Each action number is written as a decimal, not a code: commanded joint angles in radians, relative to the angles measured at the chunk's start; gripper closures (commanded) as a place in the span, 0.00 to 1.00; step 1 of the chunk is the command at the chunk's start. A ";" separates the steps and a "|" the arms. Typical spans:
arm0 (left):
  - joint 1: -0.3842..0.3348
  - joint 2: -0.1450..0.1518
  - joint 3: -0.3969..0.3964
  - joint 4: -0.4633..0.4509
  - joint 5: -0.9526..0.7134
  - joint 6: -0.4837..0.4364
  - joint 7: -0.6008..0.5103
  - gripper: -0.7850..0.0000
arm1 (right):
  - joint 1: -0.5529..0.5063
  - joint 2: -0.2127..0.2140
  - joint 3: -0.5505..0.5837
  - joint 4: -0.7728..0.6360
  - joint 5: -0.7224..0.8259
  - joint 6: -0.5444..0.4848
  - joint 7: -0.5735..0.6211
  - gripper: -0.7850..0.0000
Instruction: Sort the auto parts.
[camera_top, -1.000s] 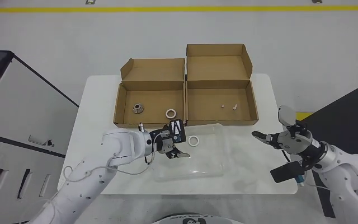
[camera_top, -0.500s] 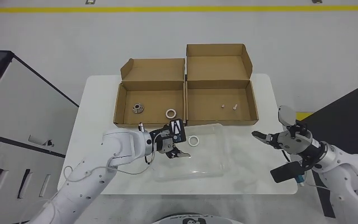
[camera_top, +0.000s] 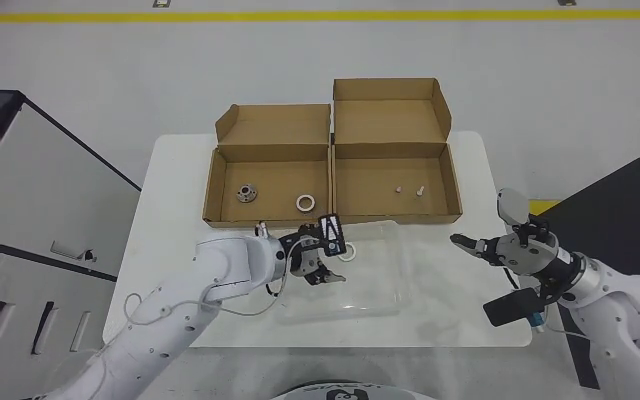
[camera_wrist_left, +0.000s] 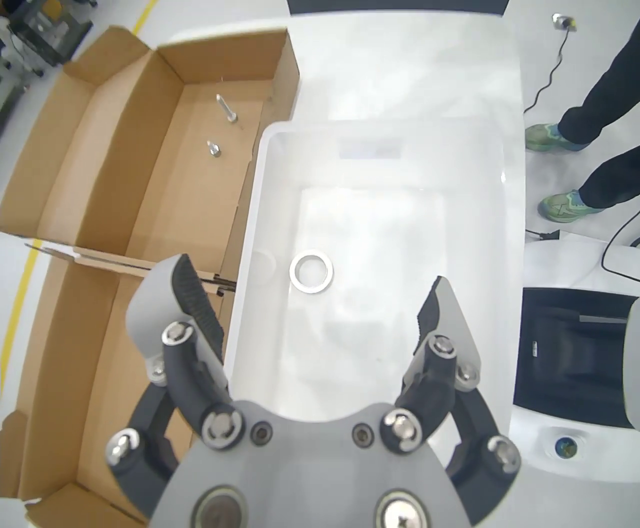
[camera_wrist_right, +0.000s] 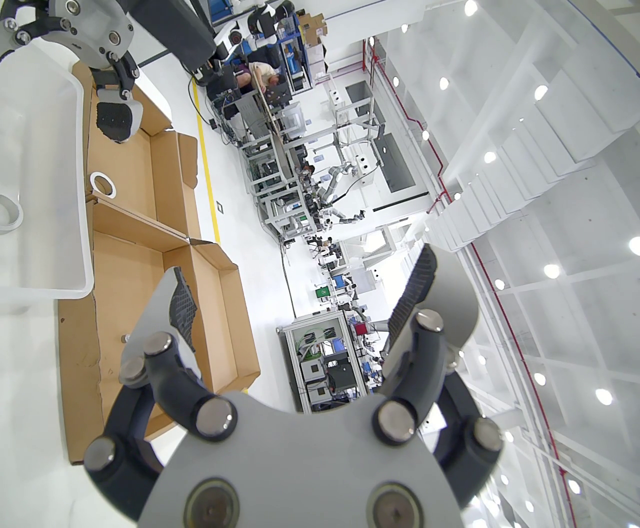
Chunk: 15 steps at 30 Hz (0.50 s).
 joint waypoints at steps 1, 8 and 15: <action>-0.050 -0.012 0.039 -0.009 -0.050 0.056 -0.126 0.00 | 0.000 0.000 0.000 0.000 0.000 0.000 0.000 0.00; -0.222 -0.063 0.167 0.027 -0.255 0.261 -0.471 0.00 | 0.000 0.000 0.000 0.000 0.000 0.000 0.000 0.00; -0.362 -0.119 0.306 0.098 -0.286 0.355 -0.594 0.00 | 0.000 0.000 0.000 0.000 0.000 0.000 0.000 0.00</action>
